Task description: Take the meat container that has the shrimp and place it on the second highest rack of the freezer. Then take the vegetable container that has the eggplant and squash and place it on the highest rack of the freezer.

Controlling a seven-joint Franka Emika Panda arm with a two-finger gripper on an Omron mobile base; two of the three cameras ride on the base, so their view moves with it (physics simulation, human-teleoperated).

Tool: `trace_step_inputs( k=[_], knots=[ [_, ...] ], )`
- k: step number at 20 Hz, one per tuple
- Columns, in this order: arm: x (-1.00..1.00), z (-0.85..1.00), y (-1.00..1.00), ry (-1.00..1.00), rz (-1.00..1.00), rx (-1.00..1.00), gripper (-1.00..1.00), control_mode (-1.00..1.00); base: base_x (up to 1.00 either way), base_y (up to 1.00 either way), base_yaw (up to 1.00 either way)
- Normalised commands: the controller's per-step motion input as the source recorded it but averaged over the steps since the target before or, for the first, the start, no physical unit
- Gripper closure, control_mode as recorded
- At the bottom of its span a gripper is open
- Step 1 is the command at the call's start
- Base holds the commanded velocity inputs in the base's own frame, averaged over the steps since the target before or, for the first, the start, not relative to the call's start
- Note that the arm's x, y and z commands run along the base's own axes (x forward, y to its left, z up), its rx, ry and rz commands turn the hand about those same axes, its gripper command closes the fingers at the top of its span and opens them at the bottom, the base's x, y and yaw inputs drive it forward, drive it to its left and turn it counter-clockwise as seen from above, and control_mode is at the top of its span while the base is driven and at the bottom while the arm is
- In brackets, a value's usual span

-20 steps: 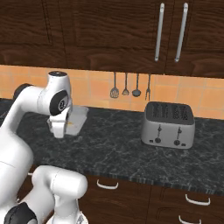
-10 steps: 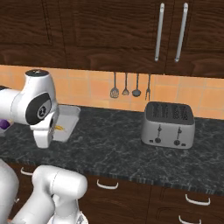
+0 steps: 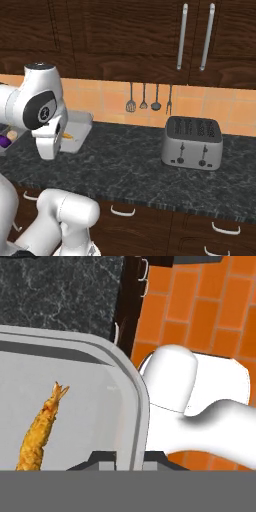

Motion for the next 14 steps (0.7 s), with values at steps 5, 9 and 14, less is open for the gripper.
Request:
trace_step_inputs(
  k=[5,9,14],
  knots=[
    [0.0,0.0,0.0,0.0,0.0,0.0,1.0,1.0,-0.69,-0.01,0.0],
    [0.0,0.0,0.0,0.0,0.0,0.0,1.0,1.0,-1.0,0.3,0.0],
    [0.0,0.0,0.0,0.0,0.0,0.0,1.0,1.0,0.05,0.8,-0.39]
  ],
)
